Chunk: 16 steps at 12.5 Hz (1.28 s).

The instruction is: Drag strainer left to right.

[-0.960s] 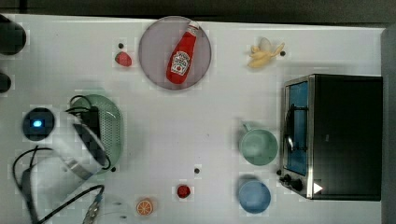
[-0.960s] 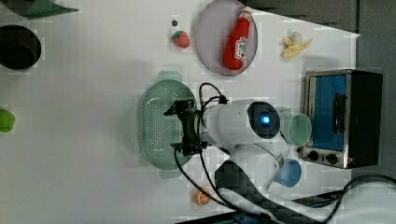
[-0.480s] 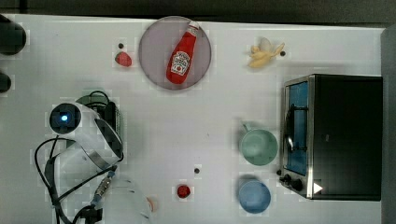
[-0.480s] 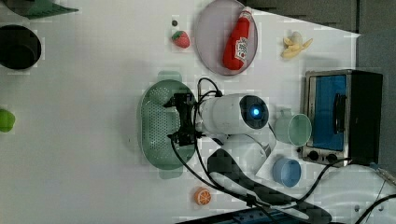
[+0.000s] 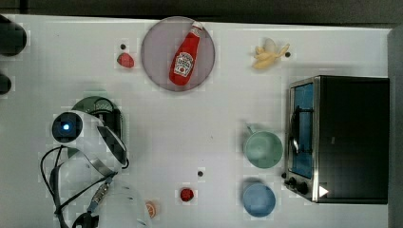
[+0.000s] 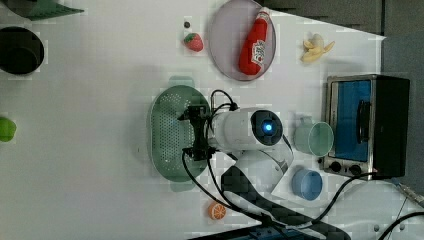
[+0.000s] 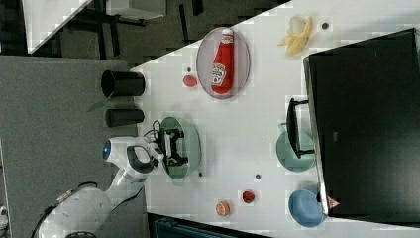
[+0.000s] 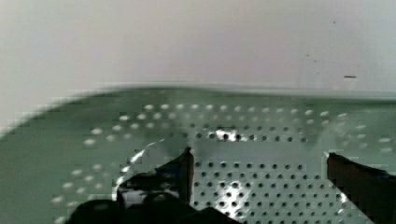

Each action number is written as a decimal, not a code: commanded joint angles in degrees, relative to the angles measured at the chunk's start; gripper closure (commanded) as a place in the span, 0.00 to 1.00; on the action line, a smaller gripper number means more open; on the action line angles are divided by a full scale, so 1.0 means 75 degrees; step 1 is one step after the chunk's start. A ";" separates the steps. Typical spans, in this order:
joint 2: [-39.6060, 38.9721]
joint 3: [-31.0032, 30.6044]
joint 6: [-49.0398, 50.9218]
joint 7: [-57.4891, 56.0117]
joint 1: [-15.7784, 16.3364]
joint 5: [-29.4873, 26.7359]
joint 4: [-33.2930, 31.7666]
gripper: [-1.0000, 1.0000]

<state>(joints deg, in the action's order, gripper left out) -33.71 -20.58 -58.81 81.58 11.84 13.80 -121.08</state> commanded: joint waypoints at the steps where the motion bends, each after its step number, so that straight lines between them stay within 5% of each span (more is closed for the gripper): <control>1: 0.0224 0.0141 0.0037 0.0231 -0.0256 -0.0109 0.0076 0.00; 16: 0.1042 0.0257 -0.0092 -0.1612 -0.1916 -0.0098 -0.1082 0.00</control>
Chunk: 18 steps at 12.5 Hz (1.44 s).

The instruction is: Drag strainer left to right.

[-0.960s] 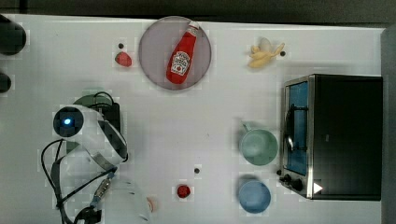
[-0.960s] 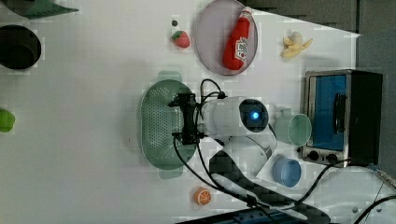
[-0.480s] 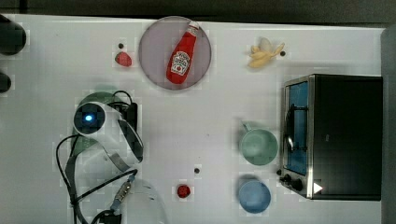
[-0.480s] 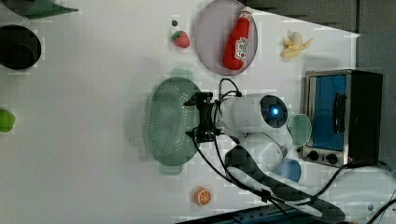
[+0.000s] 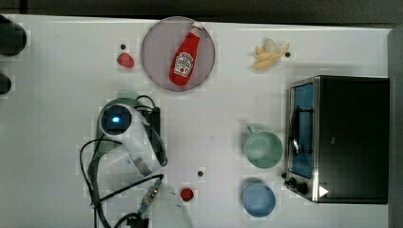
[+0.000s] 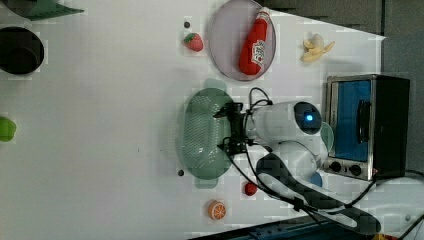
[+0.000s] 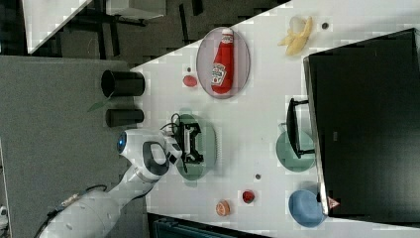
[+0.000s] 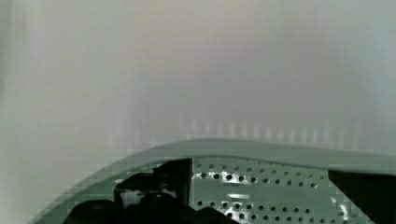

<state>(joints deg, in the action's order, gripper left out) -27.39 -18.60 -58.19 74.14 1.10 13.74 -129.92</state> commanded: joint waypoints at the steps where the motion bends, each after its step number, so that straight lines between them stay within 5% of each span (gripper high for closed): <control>1: 0.0207 0.0045 -0.0174 -0.0746 -0.0578 -0.0091 0.0080 0.00; 18: 0.0764 0.1469 -0.0366 -0.3635 -0.1537 -0.0092 -0.0516 0.00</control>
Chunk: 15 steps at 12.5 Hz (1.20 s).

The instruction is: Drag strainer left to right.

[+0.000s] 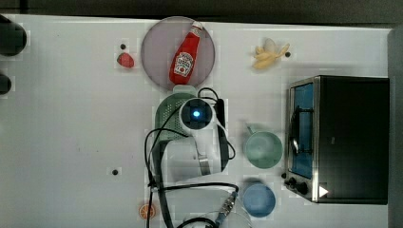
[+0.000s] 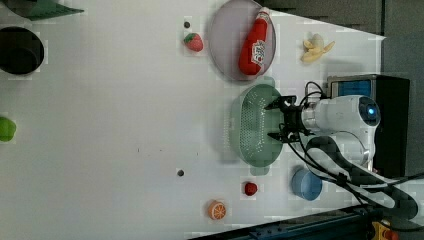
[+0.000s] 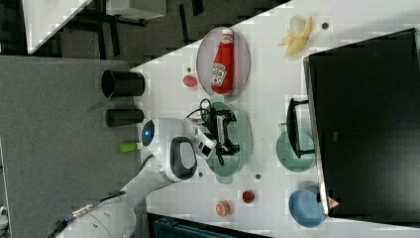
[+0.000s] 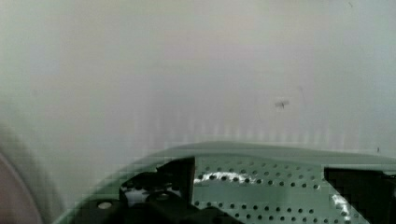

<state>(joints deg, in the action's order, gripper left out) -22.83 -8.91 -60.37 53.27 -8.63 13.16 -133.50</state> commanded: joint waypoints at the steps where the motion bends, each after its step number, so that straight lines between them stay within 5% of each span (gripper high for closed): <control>1: 0.0156 0.0279 -0.0120 -0.0887 -0.0273 -0.0013 -0.0041 0.00; 11: 0.0155 0.1063 -0.0212 -0.1223 -0.0409 -0.0026 -0.0053 0.00; 15: 0.0559 0.0748 -0.0051 -0.2131 -0.0403 -0.0027 -0.0066 0.00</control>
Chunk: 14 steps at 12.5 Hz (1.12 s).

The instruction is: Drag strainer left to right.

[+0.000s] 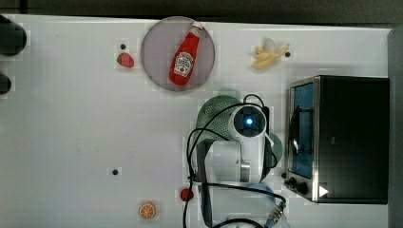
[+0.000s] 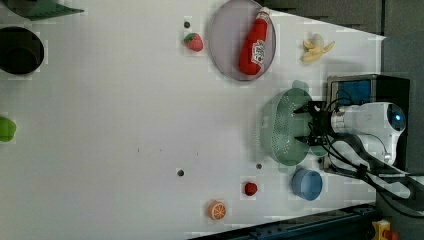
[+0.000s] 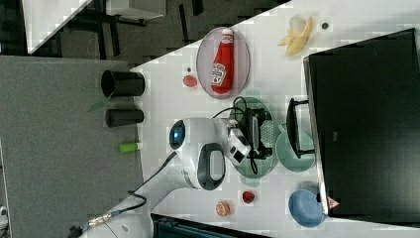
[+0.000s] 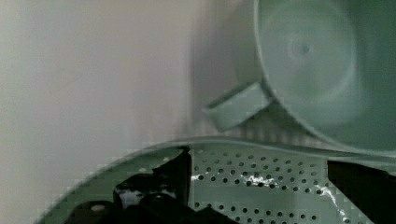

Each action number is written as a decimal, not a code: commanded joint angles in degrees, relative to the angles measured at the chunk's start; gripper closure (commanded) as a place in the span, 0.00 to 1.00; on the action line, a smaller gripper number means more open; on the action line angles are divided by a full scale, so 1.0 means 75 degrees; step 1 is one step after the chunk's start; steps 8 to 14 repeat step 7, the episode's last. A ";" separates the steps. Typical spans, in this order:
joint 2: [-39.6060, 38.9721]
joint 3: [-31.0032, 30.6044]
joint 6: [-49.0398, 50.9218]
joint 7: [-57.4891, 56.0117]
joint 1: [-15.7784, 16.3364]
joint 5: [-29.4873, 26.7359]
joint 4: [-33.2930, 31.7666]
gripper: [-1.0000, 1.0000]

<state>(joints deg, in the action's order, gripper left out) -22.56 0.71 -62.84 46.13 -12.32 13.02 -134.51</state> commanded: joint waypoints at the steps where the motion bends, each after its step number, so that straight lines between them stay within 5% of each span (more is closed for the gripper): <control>1: 0.0842 -0.0683 0.0537 -0.1859 0.0089 -0.0022 0.0071 0.00; 4: 0.2041 -0.0978 0.1591 -0.3448 0.0092 -0.0204 0.0246 0.00; 7: 0.3409 -0.1179 0.3487 -0.3829 0.0098 -0.1211 0.0691 0.00; 14: 0.3409 -0.1179 0.3487 -0.3829 0.0098 -0.1211 0.0691 0.00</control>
